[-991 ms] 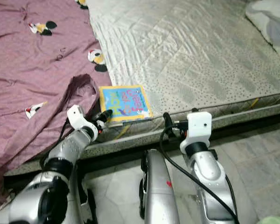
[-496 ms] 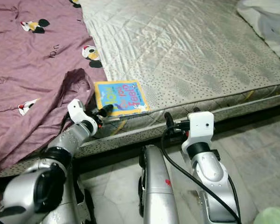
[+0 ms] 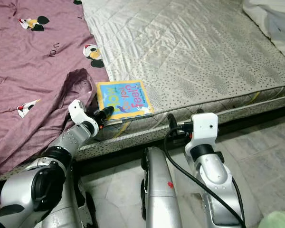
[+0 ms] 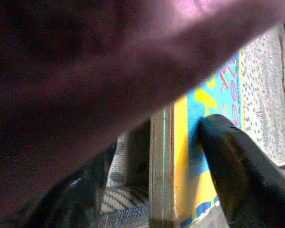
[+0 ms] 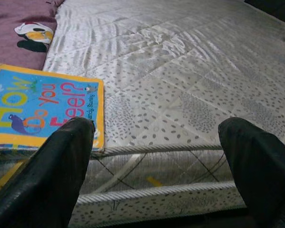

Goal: Clean up the room

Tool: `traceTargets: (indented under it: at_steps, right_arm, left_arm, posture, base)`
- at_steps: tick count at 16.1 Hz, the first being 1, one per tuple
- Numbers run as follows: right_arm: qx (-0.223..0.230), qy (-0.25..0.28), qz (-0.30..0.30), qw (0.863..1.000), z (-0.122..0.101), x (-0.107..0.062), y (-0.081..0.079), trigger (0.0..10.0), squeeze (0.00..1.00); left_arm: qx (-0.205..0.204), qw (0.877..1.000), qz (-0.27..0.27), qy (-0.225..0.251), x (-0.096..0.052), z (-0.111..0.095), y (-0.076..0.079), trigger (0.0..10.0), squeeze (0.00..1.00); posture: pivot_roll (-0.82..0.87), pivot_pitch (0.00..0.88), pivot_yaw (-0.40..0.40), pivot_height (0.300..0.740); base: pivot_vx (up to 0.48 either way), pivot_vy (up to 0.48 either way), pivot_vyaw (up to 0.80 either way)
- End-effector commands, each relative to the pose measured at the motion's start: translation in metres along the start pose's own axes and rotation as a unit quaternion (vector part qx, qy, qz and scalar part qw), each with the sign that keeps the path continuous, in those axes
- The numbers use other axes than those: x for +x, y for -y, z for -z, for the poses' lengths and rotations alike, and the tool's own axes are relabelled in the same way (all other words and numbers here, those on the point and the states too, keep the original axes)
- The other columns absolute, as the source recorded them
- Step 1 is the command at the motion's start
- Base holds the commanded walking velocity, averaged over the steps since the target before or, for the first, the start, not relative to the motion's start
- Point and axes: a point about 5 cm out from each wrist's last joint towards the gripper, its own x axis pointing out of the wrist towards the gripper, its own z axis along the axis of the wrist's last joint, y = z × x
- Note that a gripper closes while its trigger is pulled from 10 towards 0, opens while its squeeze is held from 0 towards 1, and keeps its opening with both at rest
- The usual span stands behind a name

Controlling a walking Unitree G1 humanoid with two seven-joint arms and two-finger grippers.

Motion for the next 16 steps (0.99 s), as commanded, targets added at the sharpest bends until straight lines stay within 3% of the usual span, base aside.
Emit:
traceTargets:
  at_steps: [1,13,16]
  right_arm:
    - [-0.002,0.005,0.011,1.0,-0.004,-0.002,0.006,10.0,0.0]
    - [-0.002,0.016,0.008,1.0,-0.007,0.008,0.005,10.0,0.0]
    - [-0.004,0.018,0.005,1.0,-0.007,0.01,0.005,10.0,0.0]
  left_arm:
    - [-0.002,1.0,0.014,-0.023,0.001,0.008,0.004,0.0,0.0]
    - [-0.007,0.999,0.033,-0.006,0.001,-0.005,0.006,0.0,0.0]
    - [-0.018,0.998,0.055,0.016,0.002,-0.013,0.012,0.0,0.0]
  posture:
    - [-0.21,0.173,-0.069,0.501]
    - [-0.19,0.145,-0.07,0.501]
    - [-0.18,0.136,-0.082,0.501]
  base:
    - [0.0,0.0,0.0]
    - [0.0,0.0,0.0]
    - [0.0,0.0,0.0]
